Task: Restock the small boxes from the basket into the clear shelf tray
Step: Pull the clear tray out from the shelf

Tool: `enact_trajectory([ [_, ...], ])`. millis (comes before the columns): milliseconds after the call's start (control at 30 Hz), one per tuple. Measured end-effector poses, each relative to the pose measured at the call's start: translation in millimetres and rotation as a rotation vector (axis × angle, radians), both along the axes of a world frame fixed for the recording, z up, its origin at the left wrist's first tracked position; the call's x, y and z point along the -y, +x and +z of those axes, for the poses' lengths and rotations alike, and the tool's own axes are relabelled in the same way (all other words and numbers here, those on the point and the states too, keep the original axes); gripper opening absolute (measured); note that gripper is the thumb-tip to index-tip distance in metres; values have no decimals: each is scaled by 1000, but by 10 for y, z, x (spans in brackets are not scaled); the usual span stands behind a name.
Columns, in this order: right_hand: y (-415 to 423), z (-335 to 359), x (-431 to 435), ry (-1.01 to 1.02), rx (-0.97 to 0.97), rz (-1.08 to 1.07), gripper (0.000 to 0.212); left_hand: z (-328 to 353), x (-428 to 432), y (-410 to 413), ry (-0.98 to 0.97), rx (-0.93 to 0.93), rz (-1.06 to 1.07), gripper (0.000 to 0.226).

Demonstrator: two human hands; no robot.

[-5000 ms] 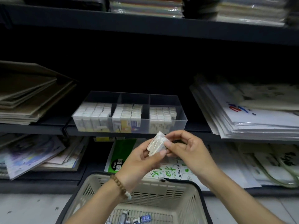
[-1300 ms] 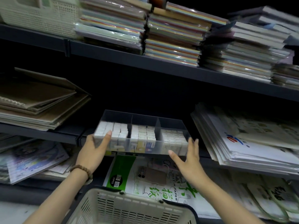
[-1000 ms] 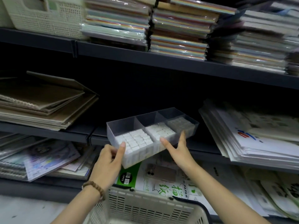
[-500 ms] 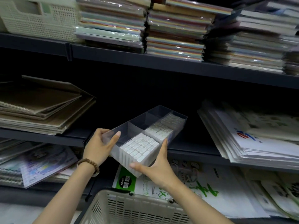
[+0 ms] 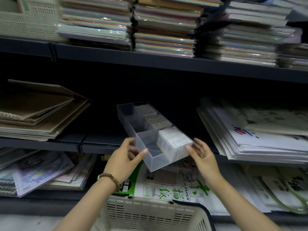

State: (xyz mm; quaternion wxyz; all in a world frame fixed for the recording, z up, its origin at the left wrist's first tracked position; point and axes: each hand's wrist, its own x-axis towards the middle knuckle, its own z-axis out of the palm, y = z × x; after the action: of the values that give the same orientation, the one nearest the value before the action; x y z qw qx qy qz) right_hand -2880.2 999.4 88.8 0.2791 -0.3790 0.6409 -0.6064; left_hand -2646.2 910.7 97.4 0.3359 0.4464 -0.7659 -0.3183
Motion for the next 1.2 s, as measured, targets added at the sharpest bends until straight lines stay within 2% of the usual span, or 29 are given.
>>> enact_trajectory([
  [67,182,24,-42,-39,-153,-85,64,-38,105,-70,-185,110,-52,76],
  [100,321,41,-61,-71,-236,-55,65,-52,156,-89,-260,175,-80,72],
  [167,617,18,-69,-88,-344,86,59,-103,231,-113,-319,254,-106,64],
  [233,840,-49,-46,-57,-362,155,47,-154,257,-135,-304,209,-103,60],
  [333,948,-99,25,-51,-356,64,27,-170,243,-172,-302,130,-84,49],
  [400,935,-98,54,-73,-378,22,24,-163,244,-158,-324,136,-92,54],
  [500,703,-91,44,-116,-348,-12,28,-152,238,-111,-327,91,-93,61],
  [633,10,-39,-47,-79,-272,74,23,-134,314,-32,-292,-84,143,68],
  [733,-384,16,-84,-65,-207,70,13,-115,451,80,-141,-201,293,86],
  [800,-517,43,-73,-26,-213,51,20,-115,520,141,17,-309,267,92],
  [900,-588,38,-29,8,-163,20,31,-118,546,140,163,-315,132,88],
  [967,-571,18,-8,7,-133,4,36,-120,539,102,147,-280,91,82],
  [1100,-564,-13,8,15,-61,-44,51,-84,476,147,94,-262,187,76],
  [1200,-645,-14,-14,21,13,-73,54,-70,347,262,28,-293,214,61],
])
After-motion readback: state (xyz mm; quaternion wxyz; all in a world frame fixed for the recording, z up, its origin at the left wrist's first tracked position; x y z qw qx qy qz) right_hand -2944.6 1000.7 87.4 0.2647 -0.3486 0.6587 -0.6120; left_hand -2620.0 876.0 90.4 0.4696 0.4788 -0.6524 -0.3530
